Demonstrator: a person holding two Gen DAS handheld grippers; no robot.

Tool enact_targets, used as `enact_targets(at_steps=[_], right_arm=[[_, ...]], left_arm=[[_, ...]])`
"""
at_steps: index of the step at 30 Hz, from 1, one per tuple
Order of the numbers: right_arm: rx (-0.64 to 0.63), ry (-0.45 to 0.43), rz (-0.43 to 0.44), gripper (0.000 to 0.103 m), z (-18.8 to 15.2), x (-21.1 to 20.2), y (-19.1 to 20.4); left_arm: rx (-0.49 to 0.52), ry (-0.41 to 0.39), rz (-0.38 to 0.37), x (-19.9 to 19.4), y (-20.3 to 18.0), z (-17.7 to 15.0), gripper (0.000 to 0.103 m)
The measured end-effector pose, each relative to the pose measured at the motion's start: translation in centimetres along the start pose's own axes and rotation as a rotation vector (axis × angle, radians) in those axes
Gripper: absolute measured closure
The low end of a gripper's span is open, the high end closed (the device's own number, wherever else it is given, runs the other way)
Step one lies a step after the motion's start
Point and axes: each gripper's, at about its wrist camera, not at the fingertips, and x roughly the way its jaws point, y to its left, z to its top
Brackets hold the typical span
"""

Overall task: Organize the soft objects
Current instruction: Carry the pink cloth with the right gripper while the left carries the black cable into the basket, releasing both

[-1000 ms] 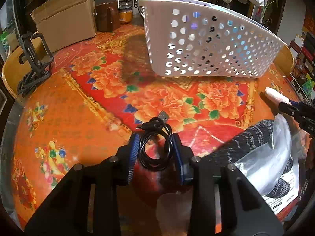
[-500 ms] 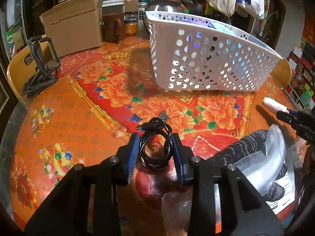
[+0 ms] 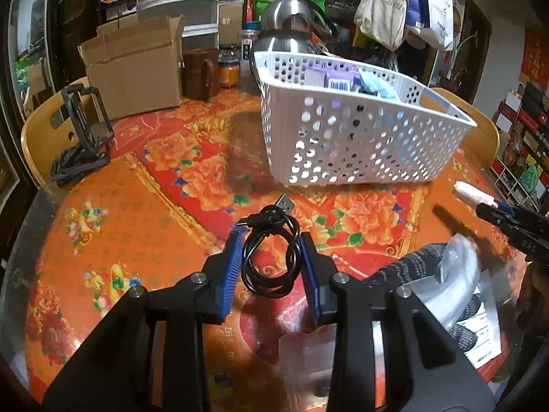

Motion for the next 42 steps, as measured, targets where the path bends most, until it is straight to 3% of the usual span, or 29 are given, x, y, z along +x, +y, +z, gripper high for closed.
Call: enact_targets(at_steps=[11,19,23,29,36,42], right_arm=[[0.005,-0.137,0.032,0.070,4.4,-7.0,-0.1],[-0.030,-0.123,0.008,0.070,11.8,-6.5,1.0],[-0.053,-0.078,-0.047,0.070,15.4,-3.6,1.5],[-0.039,0.031,-0.091,0.070,18.1,2.6,0.7],[0.013,0.115,-0.110,0.070,17.9,7.5,-0.7],[0.000,0.119,-0.095,0.069,17.2,8.2,-0.7]], left_arm=[[-0.012,-0.076,-0.037,-5.2,-0.6,3.3,0.072],[0.008,-0.114,-0.065,-7.8,-3.1,11.1,0.072],[0.010,-0.091,-0.061,-6.4,-4.8,15.8,0.072],[0.012,-0.010,-0.048,-1.5,-7.0,20.6,0.072],[0.000,0.098,-0.001,5.1,-7.1,21.4,0.072],[-0.007,0.128,0.009,7.2,-6.2,20.2,0.071]])
